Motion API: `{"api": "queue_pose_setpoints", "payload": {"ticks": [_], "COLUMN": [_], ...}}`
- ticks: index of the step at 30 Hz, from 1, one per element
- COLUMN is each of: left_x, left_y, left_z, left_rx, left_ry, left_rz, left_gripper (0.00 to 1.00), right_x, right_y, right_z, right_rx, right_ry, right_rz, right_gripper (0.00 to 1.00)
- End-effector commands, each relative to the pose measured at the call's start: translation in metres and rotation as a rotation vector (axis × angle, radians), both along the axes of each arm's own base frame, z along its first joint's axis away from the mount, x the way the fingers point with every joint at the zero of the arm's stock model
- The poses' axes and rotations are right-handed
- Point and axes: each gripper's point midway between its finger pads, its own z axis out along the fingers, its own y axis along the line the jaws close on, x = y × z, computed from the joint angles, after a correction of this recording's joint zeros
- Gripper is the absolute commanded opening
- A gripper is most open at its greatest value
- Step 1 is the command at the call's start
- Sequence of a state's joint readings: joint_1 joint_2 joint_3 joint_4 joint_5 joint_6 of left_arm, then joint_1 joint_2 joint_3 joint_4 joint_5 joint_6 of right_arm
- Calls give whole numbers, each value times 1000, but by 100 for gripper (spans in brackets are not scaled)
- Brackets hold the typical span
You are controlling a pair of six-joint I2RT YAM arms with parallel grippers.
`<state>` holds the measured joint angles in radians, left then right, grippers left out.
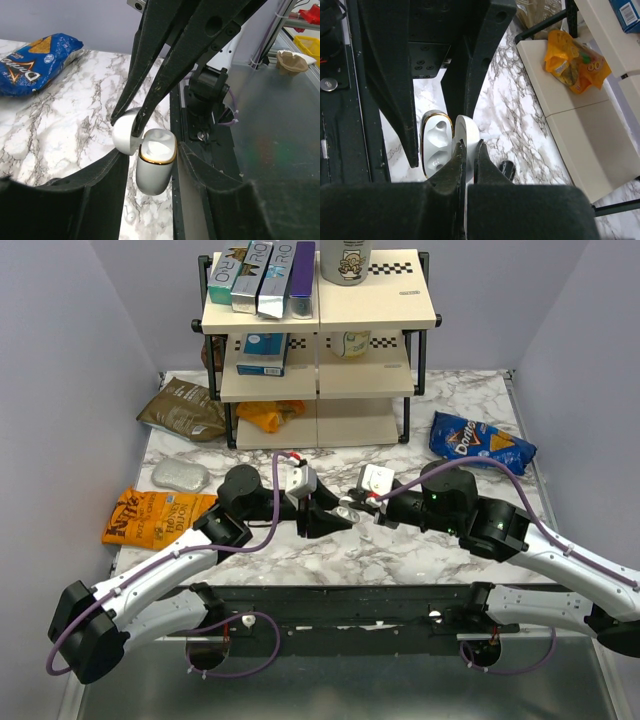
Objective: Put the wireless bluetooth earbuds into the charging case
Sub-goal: Adjust the charging case.
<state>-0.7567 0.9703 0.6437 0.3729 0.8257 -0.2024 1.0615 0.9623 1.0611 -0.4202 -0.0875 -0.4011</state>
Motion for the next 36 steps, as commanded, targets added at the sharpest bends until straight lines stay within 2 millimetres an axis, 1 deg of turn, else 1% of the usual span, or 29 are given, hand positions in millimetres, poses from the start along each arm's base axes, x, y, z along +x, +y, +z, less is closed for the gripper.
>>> {"api": "queue_pose_setpoints", "payload": {"ticks": [1, 2, 3, 7, 10, 11, 13, 14, 16, 17, 19, 20, 22, 23, 24, 25, 26, 27, 28, 29, 31, 32, 34, 35, 36], "left_x": [-6, -6, -5, -4, -4, -3, -3, -3, -3, -2, -1, 0, 2, 2, 5, 6, 5, 7, 8, 9, 12, 13, 14, 19, 19], "left_y": [0, 0, 1, 2, 2, 1, 1, 1, 1, 1, 0, 1, 1, 2, 4, 5, 6, 8, 9, 11, 15, 16, 21, 25, 29], "left_z": [0, -2, 0, 0, 0, 0, 0, 0, 2, 1, 2, 1, 3, 0, 2, 6, 1, 4, 4, 0, 3, 0, 2, -1, 1], "left_rx": [-19, -17, -22, -23, -23, -22, -24, -27, -38, -36, -44, -47, -68, -69, -82, -105, -105, -120, -126, -128, -147, -151, -174, -191, -212], "left_ry": [-13, -12, -18, -26, -26, -25, -22, -24, -26, -21, -20, -16, -22, -11, -14, -25, -15, -17, -18, -16, -13, -7, -4, -1, -5], "left_rz": [-35, -30, -24, -13, -13, -13, -13, -12, -11, -5, 1, 11, 27, 37, 60, 73, 81, 104, 117, 129, 168, 183, 215, 262, 284], "left_gripper": [54, 58, 59, 59, 51, 46, 41, 33, 28, 18, 8, 0, 0, 0, 0, 0, 0, 0, 0, 0, 0, 0, 0, 0, 0], "right_x": [3, 3, 3, 4, 3, 3, 3, 3, 2, 2, 2, 2, 3, 3, 3, 2, 2, 2, 2, 6, 5, 13, 14, 20, 23], "right_y": [2, 1, 1, 1, 2, 2, 2, 2, 2, 2, 2, 2, 2, 2, 3, 3, 3, 2, 2, -1, -3, -9, -17, -22, -27], "right_z": [10, 11, 11, 13, 13, 13, 13, 13, 12, 12, 11, 11, 11, 12, 12, 13, 14, 16, 18, 21, 30, 36, 47, 55, 56], "right_rx": [16, 19, 19, 23, 25, 26, 27, 27, 26, 25, 27, 30, 42, 47, 53, 61, 68, 75, 92, 106, 149, 170, 224, 275, 300], "right_ry": [-17, -19, -19, -20, -19, -17, -16, -15, -14, -12, -9, -5, 6, 11, 17, 29, 34, 36, 50, 48, 60, 50, 45, 54, 63], "right_rz": [-17, -17, -17, -22, -18, -17, -14, -16, -13, -15, -18, -20, -31, -35, -40, -45, -47, -51, -67, -96, -114, -169, -204, -259, -294], "right_gripper": [1, 1, 1, 1, 1, 1, 1, 1, 1, 1, 1, 1, 1, 2, 7, 9, 20, 30, 35, 45, 53, 61, 69, 77, 80]}}
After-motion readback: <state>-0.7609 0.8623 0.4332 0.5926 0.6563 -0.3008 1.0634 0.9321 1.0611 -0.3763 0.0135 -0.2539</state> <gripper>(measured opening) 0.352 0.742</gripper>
